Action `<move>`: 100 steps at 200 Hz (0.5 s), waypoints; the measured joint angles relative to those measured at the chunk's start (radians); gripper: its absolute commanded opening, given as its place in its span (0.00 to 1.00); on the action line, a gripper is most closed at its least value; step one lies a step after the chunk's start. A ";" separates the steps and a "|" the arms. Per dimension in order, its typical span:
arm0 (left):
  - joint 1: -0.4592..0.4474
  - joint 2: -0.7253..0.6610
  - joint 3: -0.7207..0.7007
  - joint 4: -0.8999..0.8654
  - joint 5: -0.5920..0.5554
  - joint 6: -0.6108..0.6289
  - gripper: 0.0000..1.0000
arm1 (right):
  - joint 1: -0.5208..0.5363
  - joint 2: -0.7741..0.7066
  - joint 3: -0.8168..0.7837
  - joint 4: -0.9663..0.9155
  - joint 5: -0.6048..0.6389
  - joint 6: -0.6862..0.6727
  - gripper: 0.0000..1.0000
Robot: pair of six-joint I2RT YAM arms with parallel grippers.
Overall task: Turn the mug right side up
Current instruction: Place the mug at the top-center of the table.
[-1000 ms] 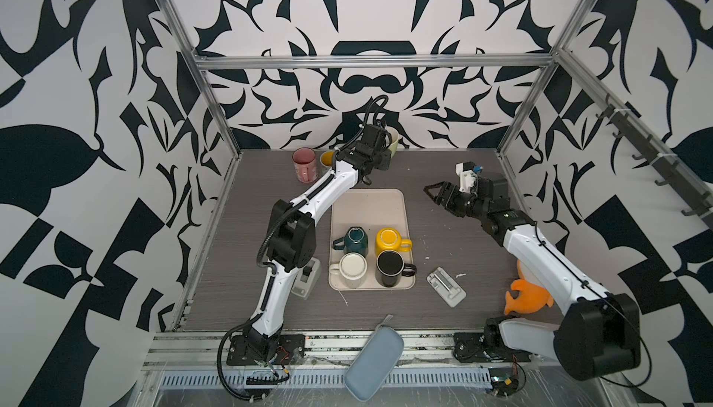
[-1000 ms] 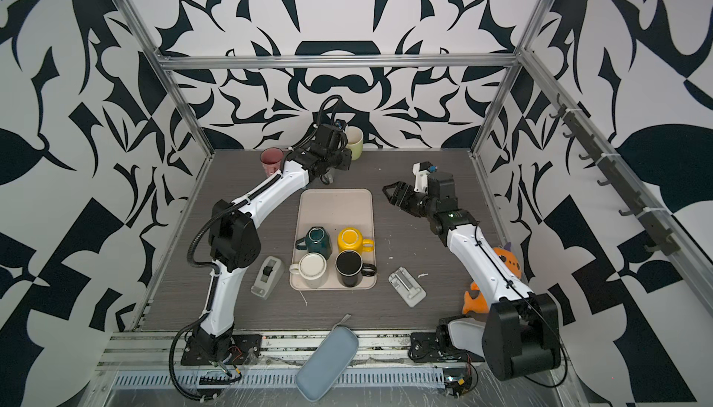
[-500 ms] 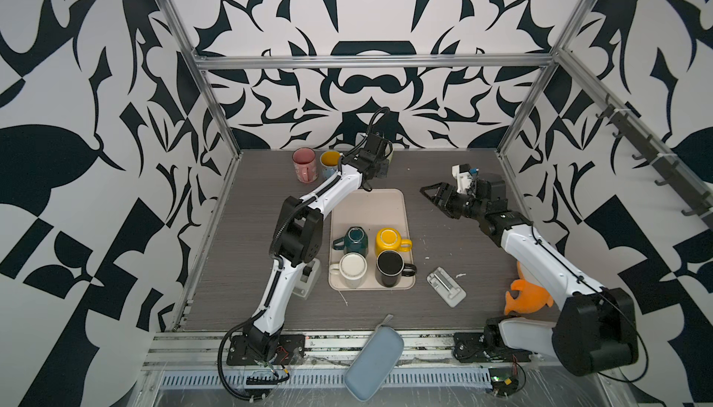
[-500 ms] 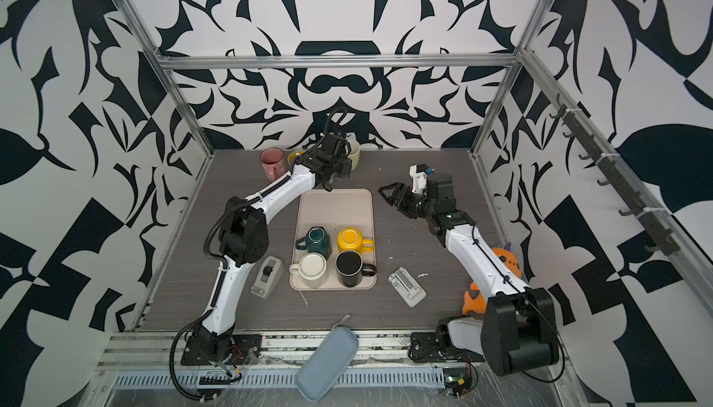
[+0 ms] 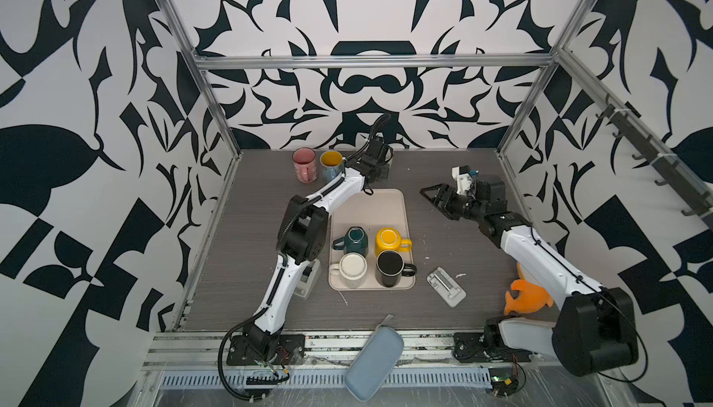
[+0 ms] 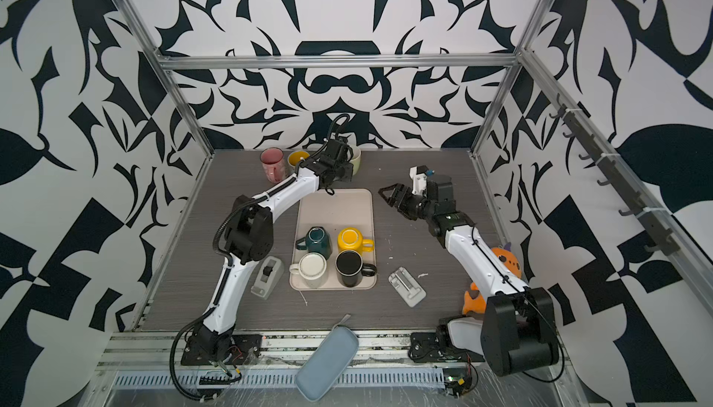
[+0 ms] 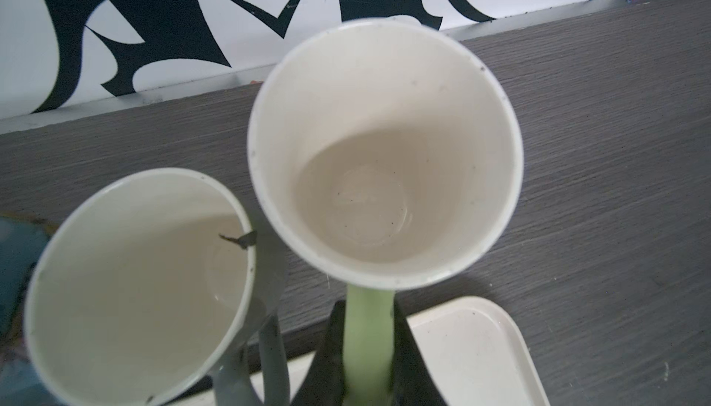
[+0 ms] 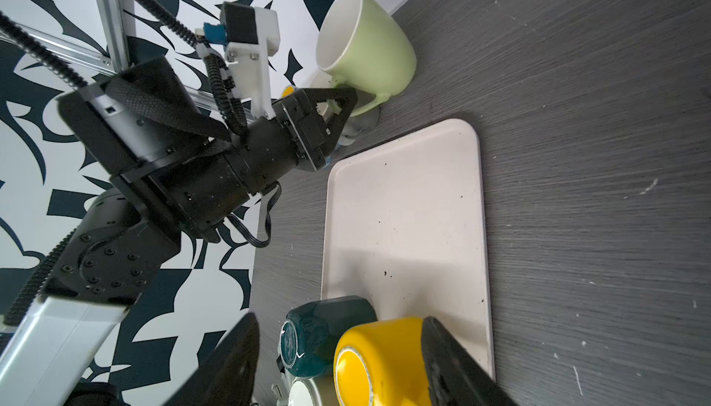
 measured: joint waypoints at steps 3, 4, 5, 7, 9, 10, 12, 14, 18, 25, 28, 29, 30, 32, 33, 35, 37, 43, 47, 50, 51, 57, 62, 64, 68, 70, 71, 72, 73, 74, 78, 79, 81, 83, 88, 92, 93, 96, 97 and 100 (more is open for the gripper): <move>0.000 0.002 -0.002 0.000 0.000 0.000 0.00 | 0.000 0.000 -0.001 0.000 0.000 0.000 0.70; 0.000 0.002 -0.002 0.000 0.000 0.000 0.00 | 0.000 0.000 -0.001 0.000 0.000 0.000 0.70; 0.000 0.003 -0.002 0.000 0.000 -0.001 0.00 | 0.000 0.000 -0.001 0.001 0.000 0.000 0.70; 0.000 0.003 -0.003 0.000 0.000 -0.001 0.00 | 0.000 0.000 -0.002 0.001 0.000 0.000 0.70; 0.000 0.003 -0.005 0.000 0.000 -0.001 0.00 | 0.000 0.000 -0.002 0.001 0.000 0.000 0.70; 0.000 0.003 -0.005 0.000 0.000 -0.001 0.00 | 0.000 0.000 -0.002 0.001 0.000 0.000 0.70; 0.000 0.004 -0.006 0.000 0.000 -0.002 0.00 | 0.000 0.000 -0.002 0.001 0.000 0.000 0.70; 0.000 0.005 -0.006 0.000 0.000 -0.002 0.00 | 0.000 0.000 -0.002 0.001 0.000 0.000 0.70; 0.000 0.006 -0.006 0.000 0.001 -0.004 0.00 | 0.000 0.000 -0.003 0.001 0.000 0.000 0.70; 0.000 0.009 -0.006 0.000 0.001 -0.008 0.00 | 0.000 0.000 -0.003 0.002 0.000 0.000 0.70; 0.000 0.010 -0.006 0.000 0.002 -0.008 0.00 | 0.000 0.000 -0.003 0.002 0.000 0.000 0.70; 0.000 0.011 -0.006 0.000 0.002 -0.008 0.00 | 0.000 0.000 -0.003 0.002 0.000 0.000 0.70; 0.000 0.011 -0.006 0.000 0.002 -0.009 0.00 | 0.000 0.000 -0.003 0.002 0.000 0.000 0.70; 0.000 0.011 -0.007 0.000 0.002 -0.010 0.00 | 0.000 0.000 -0.004 0.002 0.000 0.000 0.70; 0.000 0.011 -0.007 0.000 0.002 -0.010 0.00 | 0.000 0.000 -0.004 0.002 0.000 0.000 0.70; 0.000 0.012 -0.007 0.000 0.003 -0.011 0.00 | 0.000 0.000 -0.004 0.003 0.000 0.000 0.70; 0.000 0.012 -0.008 0.000 0.003 -0.012 0.00 | 0.000 0.000 -0.005 0.003 0.000 0.000 0.70; 0.000 0.013 -0.013 0.003 0.003 -0.015 0.00 | 0.000 0.000 -0.006 0.004 0.000 0.000 0.70; 0.000 0.013 -0.015 0.003 0.004 -0.016 0.00 | 0.000 0.000 -0.006 0.005 0.000 0.000 0.70; 0.000 0.013 -0.017 0.004 0.003 -0.017 0.00 | 0.000 0.000 -0.007 0.005 0.000 0.000 0.70; 0.000 0.013 -0.018 0.004 0.003 -0.018 0.00 | 0.000 0.000 -0.007 0.004 0.000 0.000 0.70; 0.000 0.014 -0.019 0.004 0.004 -0.019 0.00 | 0.000 0.000 -0.008 0.004 0.000 0.000 0.70; 0.000 0.016 -0.020 0.004 0.004 -0.021 0.00 | 0.000 0.000 -0.009 0.004 0.001 0.000 0.70; 0.000 0.016 -0.020 0.004 0.004 -0.022 0.00 | 0.000 0.000 -0.009 0.004 0.000 0.000 0.70; 0.000 0.018 -0.021 0.004 0.004 -0.023 0.00 | 0.000 0.000 -0.009 0.004 0.000 0.000 0.70; 0.000 0.018 -0.021 0.004 0.005 -0.024 0.00 | 0.000 0.000 -0.009 0.005 0.000 0.000 0.70; 0.000 0.018 -0.021 0.004 0.005 -0.024 0.00 | 0.000 0.000 -0.009 0.005 0.000 0.000 0.70; 0.000 0.018 -0.021 0.004 0.005 -0.024 0.00 | 0.000 0.000 -0.009 0.005 0.000 0.000 0.70; 0.000 0.019 -0.021 0.004 0.005 -0.025 0.00 | 0.000 0.000 -0.009 0.005 0.001 0.000 0.70; 0.000 0.019 -0.021 0.004 0.005 -0.026 0.00 | 0.000 0.000 -0.009 0.005 0.000 0.000 0.70; 0.000 0.019 -0.022 0.004 0.006 -0.027 0.00 | -0.001 0.000 -0.009 0.005 0.000 0.000 0.70; 0.000 0.020 -0.022 0.004 0.006 -0.027 0.00 | -0.001 0.000 -0.009 0.005 0.000 0.000 0.70; 0.000 0.020 -0.022 0.004 0.006 -0.027 0.00 | -0.001 0.000 -0.009 0.005 0.000 0.000 0.70; 0.000 0.020 -0.022 0.004 0.007 -0.028 0.00 | -0.001 0.000 -0.009 0.005 0.000 0.000 0.70; 0.000 0.020 -0.022 0.004 0.007 -0.031 0.01 | -0.001 0.000 -0.009 0.005 0.001 0.000 0.70; 0.000 0.021 -0.022 0.005 0.007 -0.031 0.04 | -0.001 0.000 -0.009 0.005 0.001 0.000 0.70; 0.000 0.021 -0.022 0.005 0.007 -0.032 0.04 | -0.001 0.000 -0.009 0.005 0.001 0.000 0.70; 0.000 0.022 -0.022 0.005 0.008 -0.033 0.06 | -0.001 0.000 -0.009 0.005 0.000 0.000 0.70; 0.000 0.022 -0.022 0.006 0.008 -0.034 0.06 | -0.001 0.000 -0.009 0.005 0.000 0.000 0.70; 0.000 0.022 -0.022 0.006 0.008 -0.035 0.08 | -0.001 0.000 -0.009 0.005 0.001 0.000 0.70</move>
